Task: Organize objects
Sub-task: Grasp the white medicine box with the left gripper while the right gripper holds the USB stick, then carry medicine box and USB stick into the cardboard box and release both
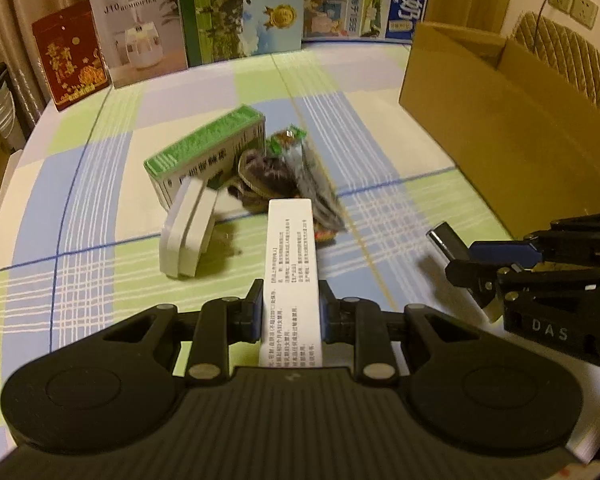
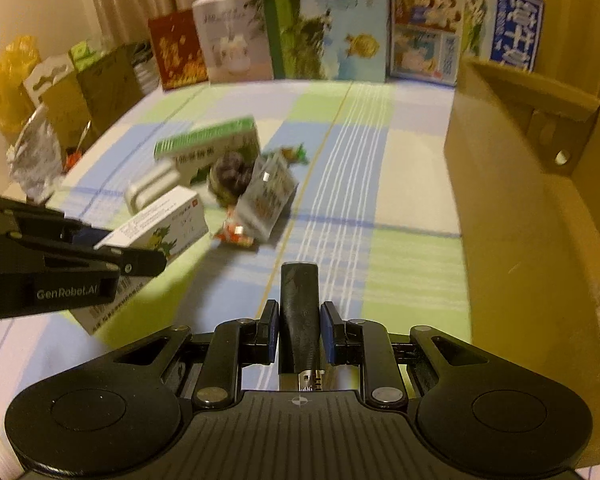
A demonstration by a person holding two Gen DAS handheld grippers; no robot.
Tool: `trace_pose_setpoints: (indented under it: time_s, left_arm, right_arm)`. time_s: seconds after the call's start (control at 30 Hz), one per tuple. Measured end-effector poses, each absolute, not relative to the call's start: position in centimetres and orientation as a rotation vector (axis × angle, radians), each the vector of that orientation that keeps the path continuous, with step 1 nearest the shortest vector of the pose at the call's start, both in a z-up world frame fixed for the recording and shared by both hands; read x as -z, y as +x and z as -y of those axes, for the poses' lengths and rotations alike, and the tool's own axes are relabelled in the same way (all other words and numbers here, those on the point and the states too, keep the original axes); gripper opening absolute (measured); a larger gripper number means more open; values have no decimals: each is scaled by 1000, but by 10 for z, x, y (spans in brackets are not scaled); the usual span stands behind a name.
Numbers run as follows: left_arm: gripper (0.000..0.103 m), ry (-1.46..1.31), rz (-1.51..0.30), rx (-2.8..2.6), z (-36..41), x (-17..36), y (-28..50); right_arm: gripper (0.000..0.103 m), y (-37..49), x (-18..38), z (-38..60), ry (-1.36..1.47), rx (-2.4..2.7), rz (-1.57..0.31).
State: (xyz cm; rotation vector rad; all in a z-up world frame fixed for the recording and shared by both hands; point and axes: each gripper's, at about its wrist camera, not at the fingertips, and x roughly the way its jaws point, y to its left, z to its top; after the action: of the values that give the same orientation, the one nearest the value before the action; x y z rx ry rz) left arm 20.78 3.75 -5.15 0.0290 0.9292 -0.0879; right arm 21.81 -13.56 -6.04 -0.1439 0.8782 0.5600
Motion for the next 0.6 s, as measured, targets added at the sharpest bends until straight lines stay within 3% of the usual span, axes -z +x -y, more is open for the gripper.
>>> trace_pose_setpoints:
  time_s: [0.6]
  left_arm:
    - [21,-79,-701,210,61,-43,227]
  right_arm:
    - [19,232,-38,223,-76,-367,-627]
